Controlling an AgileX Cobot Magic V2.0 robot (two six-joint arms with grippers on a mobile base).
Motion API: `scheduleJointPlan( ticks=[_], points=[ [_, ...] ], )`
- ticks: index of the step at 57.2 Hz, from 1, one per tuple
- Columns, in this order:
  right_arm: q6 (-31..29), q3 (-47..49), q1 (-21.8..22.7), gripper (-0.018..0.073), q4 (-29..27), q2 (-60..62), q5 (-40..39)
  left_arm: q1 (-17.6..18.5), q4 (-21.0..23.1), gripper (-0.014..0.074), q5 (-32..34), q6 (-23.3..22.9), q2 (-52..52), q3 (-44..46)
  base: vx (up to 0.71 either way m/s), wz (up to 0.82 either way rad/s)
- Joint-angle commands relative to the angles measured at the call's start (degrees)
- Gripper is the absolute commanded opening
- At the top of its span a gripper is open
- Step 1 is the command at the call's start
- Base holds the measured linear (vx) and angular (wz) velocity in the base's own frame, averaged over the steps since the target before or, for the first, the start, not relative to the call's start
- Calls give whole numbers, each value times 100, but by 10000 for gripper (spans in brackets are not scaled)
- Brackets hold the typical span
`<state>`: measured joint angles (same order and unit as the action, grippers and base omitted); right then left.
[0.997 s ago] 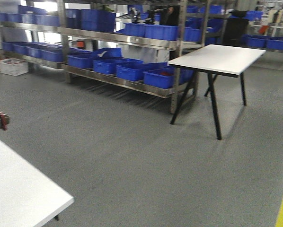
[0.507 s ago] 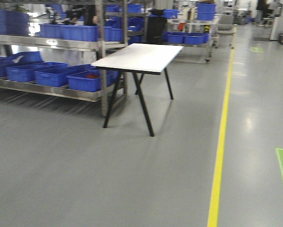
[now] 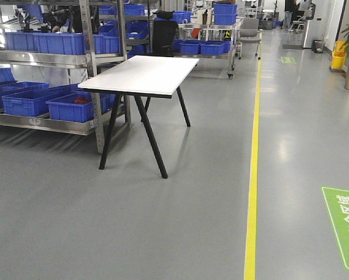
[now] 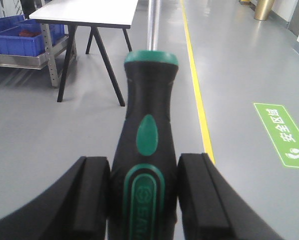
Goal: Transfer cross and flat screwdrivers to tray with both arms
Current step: 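Drive the base away from the table holding both screwdrivers, then drive along the blue-bin shelves to the silver tray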
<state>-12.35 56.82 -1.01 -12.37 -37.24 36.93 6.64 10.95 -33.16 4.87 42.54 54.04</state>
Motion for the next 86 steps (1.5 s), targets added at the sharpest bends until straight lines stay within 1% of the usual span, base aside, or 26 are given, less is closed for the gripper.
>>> scheduleJointPlan(
  ticks=[1, 23, 48, 62, 86],
  points=[
    [-3, 167, -5, -8, -64, -2, -553, 24, 93, 0, 505, -14, -1, 178, 40, 1],
    [-3, 167, -5, -8, -63, -2, -546, 24, 93, 0, 505, -14, -1, 178, 43, 11],
    [-3, 167, -5, -8, -63, -2, -554, 24, 93, 0, 504, -14, -1, 178, 48, 29],
    [-3, 167, -5, -8, -63, -2, -554, 24, 93, 0, 504, -14, -1, 178, 51, 44],
    [-3, 167, -5, -8, -58, -2, -556, 24, 98, 0, 502, -14, -8, 178, 54, 61]
  ],
)
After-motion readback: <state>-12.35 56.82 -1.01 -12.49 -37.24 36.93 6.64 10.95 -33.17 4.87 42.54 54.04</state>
